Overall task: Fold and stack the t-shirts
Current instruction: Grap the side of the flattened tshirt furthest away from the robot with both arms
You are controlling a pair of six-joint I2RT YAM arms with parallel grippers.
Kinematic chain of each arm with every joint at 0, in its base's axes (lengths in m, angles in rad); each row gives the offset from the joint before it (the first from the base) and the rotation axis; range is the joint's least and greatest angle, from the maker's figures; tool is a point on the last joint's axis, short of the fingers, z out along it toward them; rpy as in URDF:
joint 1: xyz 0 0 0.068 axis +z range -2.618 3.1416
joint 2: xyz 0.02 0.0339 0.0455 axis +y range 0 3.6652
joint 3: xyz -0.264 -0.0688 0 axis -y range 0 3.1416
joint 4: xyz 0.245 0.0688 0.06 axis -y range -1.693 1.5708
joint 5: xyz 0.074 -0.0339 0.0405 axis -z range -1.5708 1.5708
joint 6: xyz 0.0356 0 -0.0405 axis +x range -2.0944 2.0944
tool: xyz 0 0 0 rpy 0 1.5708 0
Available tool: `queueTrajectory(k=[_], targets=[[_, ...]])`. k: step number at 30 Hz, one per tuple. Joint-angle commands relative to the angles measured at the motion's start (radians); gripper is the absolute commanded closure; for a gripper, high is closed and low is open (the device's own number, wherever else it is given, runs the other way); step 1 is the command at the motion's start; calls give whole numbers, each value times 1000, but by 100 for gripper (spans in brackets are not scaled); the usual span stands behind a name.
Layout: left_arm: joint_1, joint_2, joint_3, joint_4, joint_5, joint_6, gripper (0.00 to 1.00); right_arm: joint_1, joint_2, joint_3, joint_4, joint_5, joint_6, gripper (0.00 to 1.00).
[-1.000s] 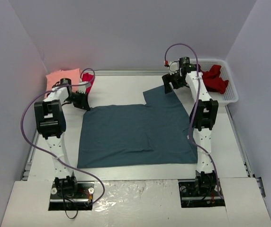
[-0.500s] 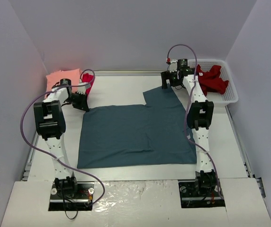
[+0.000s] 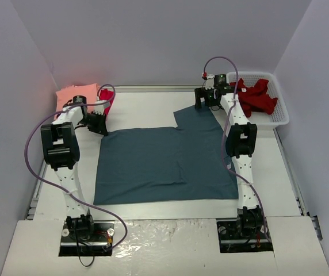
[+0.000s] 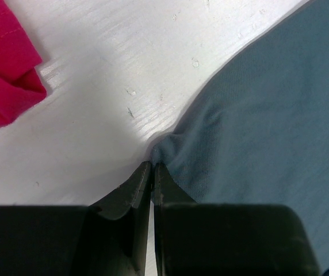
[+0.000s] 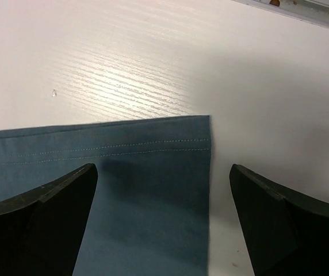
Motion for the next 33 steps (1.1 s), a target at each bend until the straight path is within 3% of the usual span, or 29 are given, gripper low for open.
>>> queueTrajectory(k=[1,10,25,33], targets=[[-4,-40,0,-12,-20,21,98,-14,16,37,8,-37,27,5],[-4,-27,3,-17,-23,23,98,-30,45,52,8,-126,72,13],[-4,-19,3,-21,-20,29,98,-29,55,42,7,-170,79,49],[-5,-14,1,-26,-17,35,98,-30,55,42,5,-120,68,55]])
